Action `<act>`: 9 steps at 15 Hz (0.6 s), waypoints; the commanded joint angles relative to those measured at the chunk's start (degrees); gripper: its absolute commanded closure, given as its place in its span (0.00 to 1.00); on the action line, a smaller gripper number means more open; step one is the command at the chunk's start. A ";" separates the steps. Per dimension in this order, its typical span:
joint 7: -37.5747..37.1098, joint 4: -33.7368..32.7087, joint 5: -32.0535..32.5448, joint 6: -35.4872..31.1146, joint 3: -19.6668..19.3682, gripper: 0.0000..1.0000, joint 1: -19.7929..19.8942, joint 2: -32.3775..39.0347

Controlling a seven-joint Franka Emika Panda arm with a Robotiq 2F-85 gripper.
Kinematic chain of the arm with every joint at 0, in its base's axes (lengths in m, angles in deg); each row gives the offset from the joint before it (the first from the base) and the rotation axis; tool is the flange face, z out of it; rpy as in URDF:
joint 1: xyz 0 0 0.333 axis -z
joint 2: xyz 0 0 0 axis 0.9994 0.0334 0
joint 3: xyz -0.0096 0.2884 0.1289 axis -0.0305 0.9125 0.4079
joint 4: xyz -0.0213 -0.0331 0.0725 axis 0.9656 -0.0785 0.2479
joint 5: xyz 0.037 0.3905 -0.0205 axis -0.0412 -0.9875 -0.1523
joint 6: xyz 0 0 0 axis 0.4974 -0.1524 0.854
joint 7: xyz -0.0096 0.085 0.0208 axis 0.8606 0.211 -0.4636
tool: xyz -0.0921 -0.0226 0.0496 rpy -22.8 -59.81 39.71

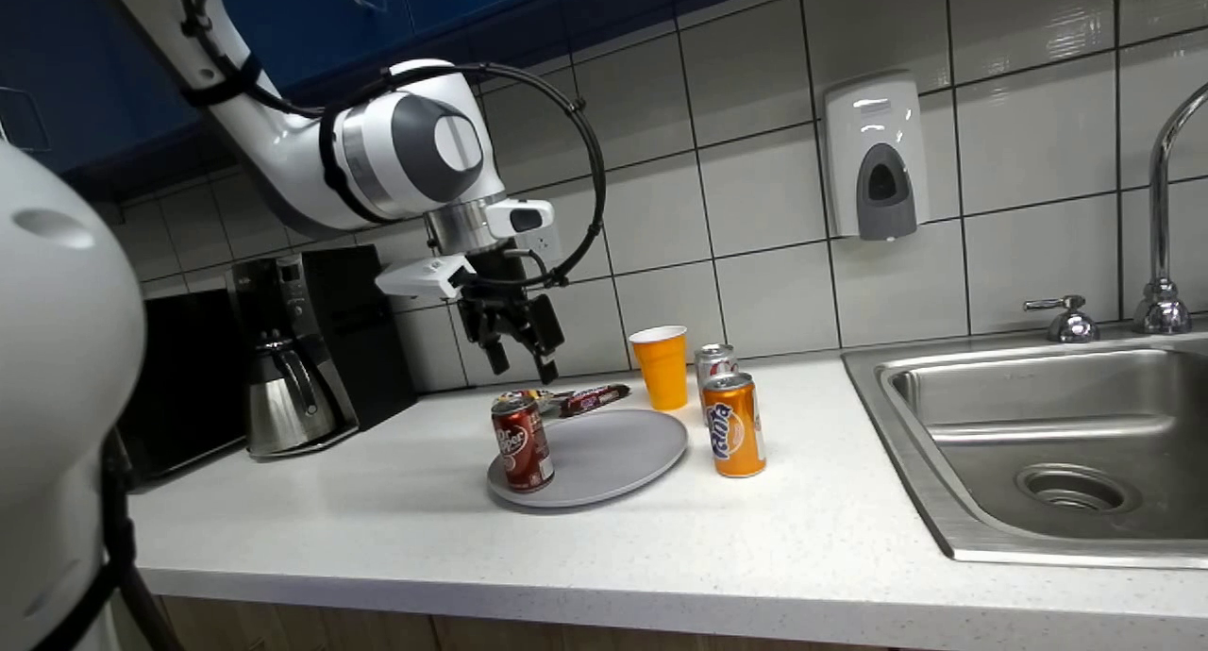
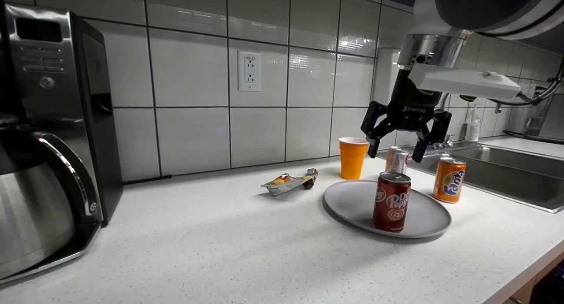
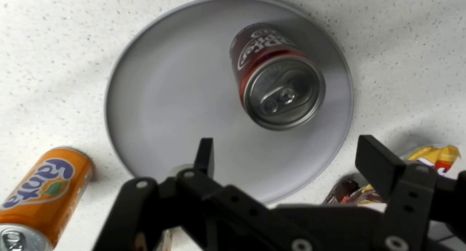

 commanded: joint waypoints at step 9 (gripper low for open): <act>-2.60 0.61 0.93 5.49 -0.27 0.00 7.77 -5.95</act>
